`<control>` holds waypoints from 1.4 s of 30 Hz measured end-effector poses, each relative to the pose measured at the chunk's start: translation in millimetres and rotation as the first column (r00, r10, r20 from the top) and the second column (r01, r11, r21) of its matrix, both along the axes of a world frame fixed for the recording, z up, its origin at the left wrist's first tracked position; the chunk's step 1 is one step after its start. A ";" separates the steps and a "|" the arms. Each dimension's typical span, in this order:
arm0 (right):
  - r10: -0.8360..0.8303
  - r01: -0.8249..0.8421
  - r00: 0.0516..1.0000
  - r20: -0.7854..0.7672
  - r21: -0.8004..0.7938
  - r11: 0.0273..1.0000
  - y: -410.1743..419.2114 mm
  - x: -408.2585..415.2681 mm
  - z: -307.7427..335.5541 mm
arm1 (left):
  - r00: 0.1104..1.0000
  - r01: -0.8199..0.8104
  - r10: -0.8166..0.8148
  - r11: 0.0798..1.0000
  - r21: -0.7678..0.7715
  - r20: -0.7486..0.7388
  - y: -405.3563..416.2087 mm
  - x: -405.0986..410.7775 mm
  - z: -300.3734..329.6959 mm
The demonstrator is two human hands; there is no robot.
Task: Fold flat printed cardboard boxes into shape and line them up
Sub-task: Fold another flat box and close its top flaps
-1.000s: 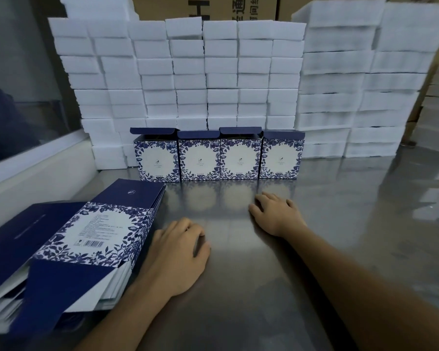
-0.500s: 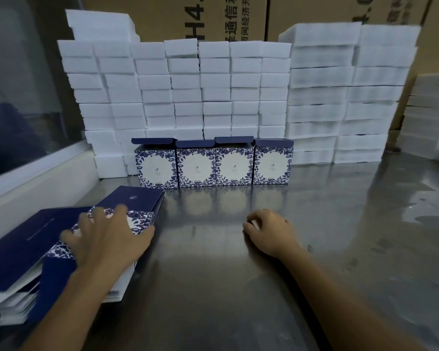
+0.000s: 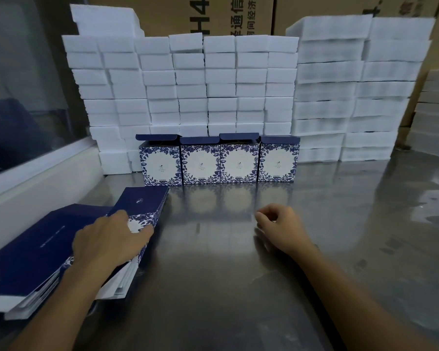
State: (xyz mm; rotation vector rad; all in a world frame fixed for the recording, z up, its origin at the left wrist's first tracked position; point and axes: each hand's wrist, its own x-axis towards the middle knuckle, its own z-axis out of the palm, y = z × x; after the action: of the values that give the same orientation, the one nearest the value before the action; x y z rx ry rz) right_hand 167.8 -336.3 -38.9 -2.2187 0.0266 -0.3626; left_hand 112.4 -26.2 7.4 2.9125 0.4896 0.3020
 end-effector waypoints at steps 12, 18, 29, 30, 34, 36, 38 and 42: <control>-0.005 0.005 1.000 0.009 0.015 1.000 -0.2 -1.6 -0.9 | 0.956 0.019 -0.004 0.999 -0.046 0.295 -24.6 -3.5 -3.4; 0.000 0.000 1.000 0.006 0.018 1.000 1.3 -2.7 -0.6 | 0.754 0.056 -0.147 0.986 0.160 0.641 -36.5 -15.2 7.9; 0.525 -0.400 0.851 0.004 0.654 0.643 70.8 -48.0 34.9 | 0.408 0.443 -0.681 0.730 0.520 0.609 -86.9 -20.7 -10.0; 0.556 -0.392 0.831 0.003 0.712 0.582 76.6 -50.2 34.8 | 0.399 0.470 -0.697 0.714 0.520 0.596 -89.1 -19.8 -14.1; 0.528 -0.293 0.849 0.000 0.832 0.471 80.4 -44.7 28.8 | 0.390 0.569 -0.728 0.672 0.474 0.564 -86.7 -17.1 -21.8; 0.406 -0.233 0.914 -0.016 0.797 0.557 77.0 -39.0 24.6 | 0.417 0.635 -0.722 0.666 0.392 0.552 -83.5 -16.0 -19.9; 0.229 -0.162 0.973 0.007 0.729 0.665 70.2 -31.6 21.3 | 0.497 0.614 -0.664 0.724 0.313 0.559 -78.6 -14.0 -16.7; -0.043 -0.015 0.995 0.090 0.567 0.824 48.4 -18.8 20.5 | 0.677 0.377 -0.394 0.911 0.166 0.622 -58.6 -7.6 -12.8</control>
State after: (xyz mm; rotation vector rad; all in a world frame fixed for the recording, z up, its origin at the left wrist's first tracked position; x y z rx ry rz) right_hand 149.1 -287.8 -18.5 -1.6041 0.0868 -0.4108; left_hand 104.8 -84.8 -5.4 2.5814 -0.2477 1.1845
